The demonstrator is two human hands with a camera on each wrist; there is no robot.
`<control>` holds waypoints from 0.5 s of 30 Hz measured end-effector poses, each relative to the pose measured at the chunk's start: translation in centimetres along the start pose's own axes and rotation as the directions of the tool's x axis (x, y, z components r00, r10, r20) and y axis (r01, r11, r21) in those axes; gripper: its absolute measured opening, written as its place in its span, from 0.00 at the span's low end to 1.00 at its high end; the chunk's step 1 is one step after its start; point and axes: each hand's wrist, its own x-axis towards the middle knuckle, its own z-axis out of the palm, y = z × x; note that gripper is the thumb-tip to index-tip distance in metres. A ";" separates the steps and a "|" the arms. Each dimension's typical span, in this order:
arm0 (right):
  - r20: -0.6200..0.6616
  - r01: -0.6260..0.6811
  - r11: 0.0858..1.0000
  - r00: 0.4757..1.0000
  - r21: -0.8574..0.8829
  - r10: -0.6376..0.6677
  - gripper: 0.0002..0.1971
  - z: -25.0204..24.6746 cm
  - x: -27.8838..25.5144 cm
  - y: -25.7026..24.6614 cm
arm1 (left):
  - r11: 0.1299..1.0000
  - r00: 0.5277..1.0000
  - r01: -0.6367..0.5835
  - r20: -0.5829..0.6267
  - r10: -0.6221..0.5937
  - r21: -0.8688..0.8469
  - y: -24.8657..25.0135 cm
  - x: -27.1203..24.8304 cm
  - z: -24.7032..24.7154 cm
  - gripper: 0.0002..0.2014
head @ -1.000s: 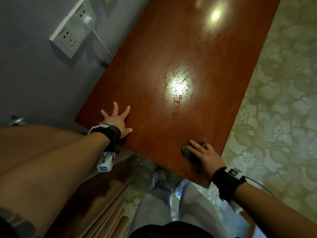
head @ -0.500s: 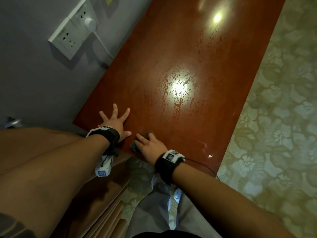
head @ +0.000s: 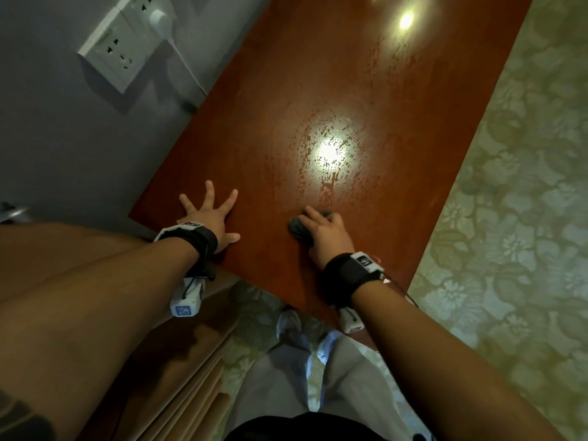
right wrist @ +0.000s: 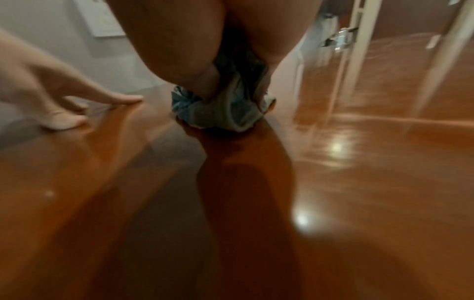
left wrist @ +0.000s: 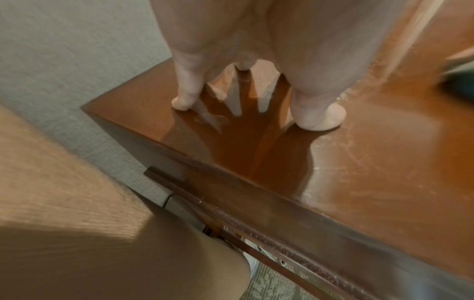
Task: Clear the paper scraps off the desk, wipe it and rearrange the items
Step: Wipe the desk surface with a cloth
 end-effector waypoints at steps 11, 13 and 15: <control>-0.075 -0.256 0.960 0.961 0.115 0.265 0.32 -0.3 -0.7 0.8 | 0.999 1.000 -0.007 -0.020 0.007 0.046 -0.1 0.2 0.2 0.49; 0.011 -0.137 0.987 0.991 0.079 0.136 0.32 1.0 -1.6 -2.4 | 0.999 1.000 -0.006 -0.021 0.007 0.052 -0.1 0.2 0.2 0.49; 0.102 -0.010 1.000 0.995 0.029 0.007 0.31 2.5 -2.4 -5.2 | 0.998 1.000 -0.005 -0.022 0.007 0.057 -0.1 0.1 0.2 0.49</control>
